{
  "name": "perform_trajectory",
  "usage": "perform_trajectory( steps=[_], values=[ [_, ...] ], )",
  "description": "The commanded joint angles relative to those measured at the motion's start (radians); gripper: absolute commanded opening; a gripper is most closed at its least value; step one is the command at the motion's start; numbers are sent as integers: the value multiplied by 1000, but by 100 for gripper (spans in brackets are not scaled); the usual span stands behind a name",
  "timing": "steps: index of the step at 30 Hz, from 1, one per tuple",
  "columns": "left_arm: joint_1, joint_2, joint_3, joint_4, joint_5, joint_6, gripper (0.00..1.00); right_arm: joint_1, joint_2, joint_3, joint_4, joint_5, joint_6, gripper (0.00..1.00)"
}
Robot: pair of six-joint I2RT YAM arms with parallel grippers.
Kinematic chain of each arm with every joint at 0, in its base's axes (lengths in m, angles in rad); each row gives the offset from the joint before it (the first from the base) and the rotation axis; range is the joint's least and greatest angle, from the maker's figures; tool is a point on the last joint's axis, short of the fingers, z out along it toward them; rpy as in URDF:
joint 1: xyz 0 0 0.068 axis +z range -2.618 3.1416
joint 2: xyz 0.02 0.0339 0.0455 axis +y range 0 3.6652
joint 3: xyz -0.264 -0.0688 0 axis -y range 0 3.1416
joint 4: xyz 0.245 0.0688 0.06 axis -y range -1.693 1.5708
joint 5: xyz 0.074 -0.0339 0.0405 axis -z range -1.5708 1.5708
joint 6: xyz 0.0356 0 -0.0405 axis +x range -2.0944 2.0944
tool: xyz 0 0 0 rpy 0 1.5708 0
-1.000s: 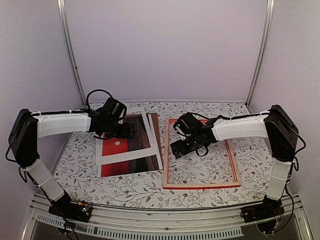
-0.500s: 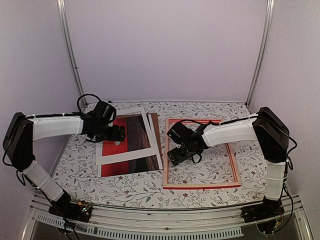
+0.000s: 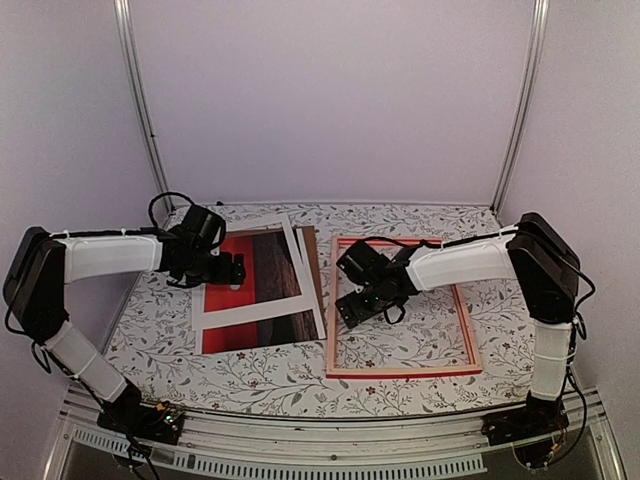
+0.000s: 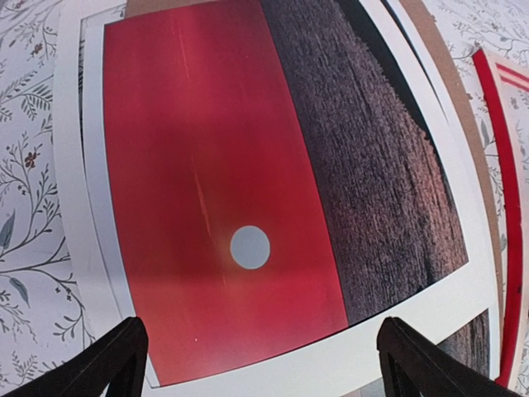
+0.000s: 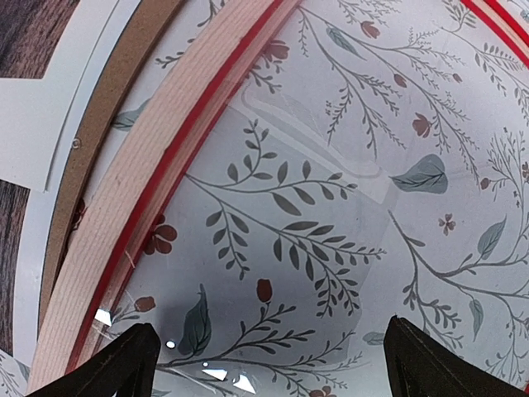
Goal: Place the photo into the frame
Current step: Place the glass panel at the frame body, then move the frame body to the center of the board.
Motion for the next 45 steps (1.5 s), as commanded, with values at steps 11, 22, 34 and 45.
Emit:
perform_trajectory(
  steps=[11, 22, 34, 45],
  values=[
    [135, -16, -69, 120, 156, -11, 100, -71, -69, 51, 150, -227, 0, 99],
    [185, -11, -86, 138, 221, -4, 100, -18, 142, 316, -16, -22, 18, 98],
    [184, -10, -108, 141, 204, 1, 100, -17, 207, 323, -55, 38, 4, 77],
    [185, -17, -112, 130, 172, -3, 100, -50, 185, 254, -82, 46, -4, 73]
  ],
)
